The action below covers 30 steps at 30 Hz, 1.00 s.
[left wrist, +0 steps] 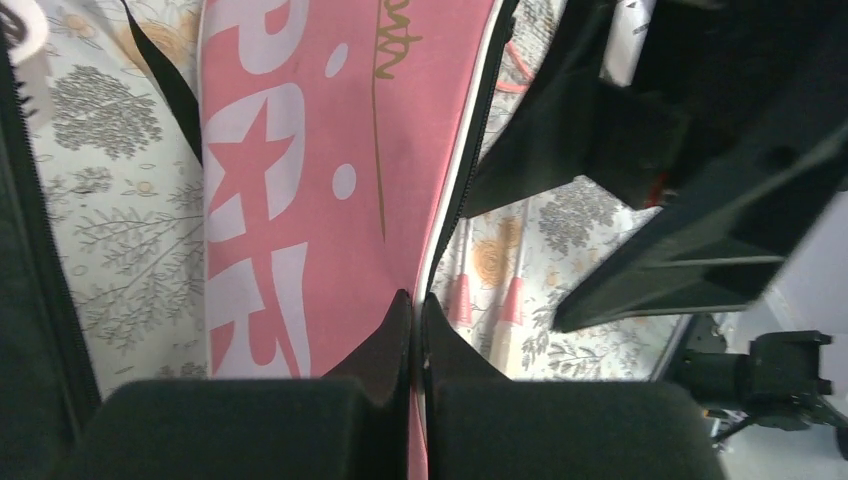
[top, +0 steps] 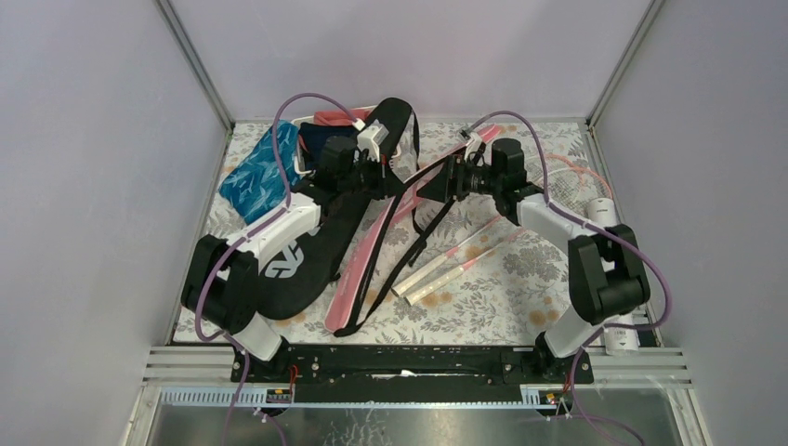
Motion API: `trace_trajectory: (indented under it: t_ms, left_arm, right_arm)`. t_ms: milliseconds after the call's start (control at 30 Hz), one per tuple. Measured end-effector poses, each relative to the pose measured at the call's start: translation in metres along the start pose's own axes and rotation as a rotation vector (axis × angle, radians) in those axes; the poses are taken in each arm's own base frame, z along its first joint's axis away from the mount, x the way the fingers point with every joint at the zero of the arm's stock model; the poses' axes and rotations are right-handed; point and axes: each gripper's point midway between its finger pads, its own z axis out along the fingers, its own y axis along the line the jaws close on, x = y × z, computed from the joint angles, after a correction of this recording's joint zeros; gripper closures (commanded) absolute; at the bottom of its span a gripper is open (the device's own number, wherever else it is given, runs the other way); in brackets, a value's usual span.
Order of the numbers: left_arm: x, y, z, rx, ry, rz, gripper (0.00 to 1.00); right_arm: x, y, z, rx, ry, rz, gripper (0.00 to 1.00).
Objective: Pack up the badminton gear
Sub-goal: Open the racket bag at the center of the board.
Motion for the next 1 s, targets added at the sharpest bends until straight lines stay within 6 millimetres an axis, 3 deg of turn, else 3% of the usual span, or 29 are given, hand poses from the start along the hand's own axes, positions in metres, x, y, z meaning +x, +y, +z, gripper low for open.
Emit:
trace_trajectory:
  t_ms: [133,300,400,667,1000]
  left_arm:
    - [0.004,-0.007,0.002,0.045,0.0,-0.036,1.0]
    - [0.01,-0.013,0.002,0.095,0.005,-0.052,1.0]
    - [0.014,-0.017,0.002,0.125,0.008,-0.052,0.93]
    - [0.021,-0.023,0.0,0.18,0.023,-0.043,0.85]
    - [0.023,-0.024,-0.001,0.195,0.028,-0.017,0.78]
  right_arm:
    - [0.009,-0.011,0.01,-0.013,0.002,0.098,0.18]
    - [0.007,-0.011,0.013,-0.028,-0.006,0.117,0.15]
    - [0.008,-0.011,0.014,-0.039,-0.004,0.116,0.15]
    - [0.02,-0.023,0.019,-0.02,0.026,0.163,0.22]
    - [0.021,-0.022,0.02,-0.022,0.032,0.166,0.28]
